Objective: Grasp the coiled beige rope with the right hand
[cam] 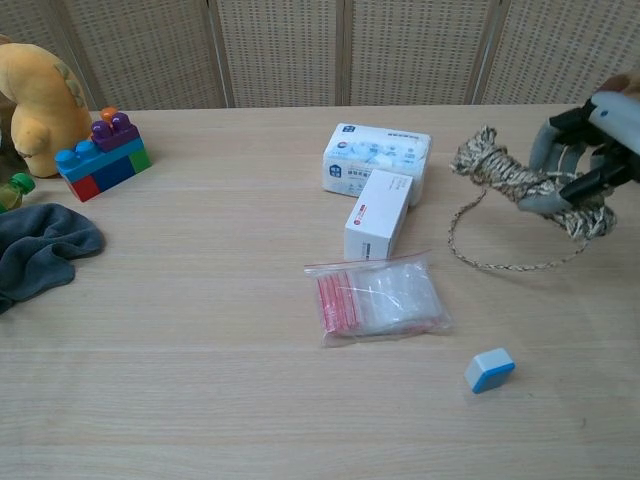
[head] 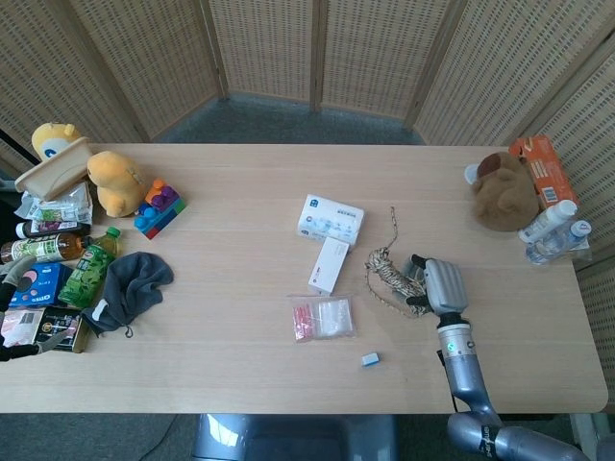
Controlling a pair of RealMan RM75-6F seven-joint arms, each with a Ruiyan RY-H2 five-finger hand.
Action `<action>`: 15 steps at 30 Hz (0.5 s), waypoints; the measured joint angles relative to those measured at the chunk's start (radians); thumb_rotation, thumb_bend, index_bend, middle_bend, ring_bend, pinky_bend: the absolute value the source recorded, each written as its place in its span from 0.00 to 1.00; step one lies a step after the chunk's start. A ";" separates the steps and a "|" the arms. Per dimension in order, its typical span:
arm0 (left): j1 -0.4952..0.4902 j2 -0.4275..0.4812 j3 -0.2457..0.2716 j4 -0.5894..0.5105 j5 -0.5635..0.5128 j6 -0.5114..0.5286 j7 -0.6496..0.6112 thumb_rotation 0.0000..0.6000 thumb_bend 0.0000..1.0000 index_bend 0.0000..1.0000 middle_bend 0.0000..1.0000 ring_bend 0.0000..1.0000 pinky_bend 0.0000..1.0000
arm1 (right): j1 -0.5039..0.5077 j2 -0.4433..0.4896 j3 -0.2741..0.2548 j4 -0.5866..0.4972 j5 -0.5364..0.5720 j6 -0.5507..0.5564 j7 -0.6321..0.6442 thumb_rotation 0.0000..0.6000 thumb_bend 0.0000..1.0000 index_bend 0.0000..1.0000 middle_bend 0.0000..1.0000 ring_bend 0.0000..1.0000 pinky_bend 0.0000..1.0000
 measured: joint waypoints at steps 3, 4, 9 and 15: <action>0.002 0.000 0.002 -0.004 0.007 0.004 0.002 1.00 0.00 0.02 0.00 0.00 0.00 | -0.003 0.048 0.021 -0.095 -0.008 0.028 -0.026 1.00 0.10 0.57 0.64 0.56 0.76; 0.002 0.000 0.003 -0.005 0.009 0.005 0.003 1.00 0.00 0.02 0.00 0.00 0.00 | -0.003 0.066 0.029 -0.132 -0.011 0.039 -0.040 1.00 0.10 0.57 0.64 0.56 0.76; 0.006 0.002 0.006 -0.009 0.019 0.012 0.004 1.00 0.00 0.02 0.00 0.00 0.00 | -0.002 0.121 0.057 -0.267 -0.024 0.076 -0.084 1.00 0.10 0.57 0.64 0.56 0.76; 0.009 0.005 0.008 -0.011 0.025 0.018 0.000 1.00 0.00 0.02 0.00 0.00 0.00 | 0.019 0.148 0.085 -0.387 -0.039 0.111 -0.151 1.00 0.10 0.57 0.64 0.56 0.76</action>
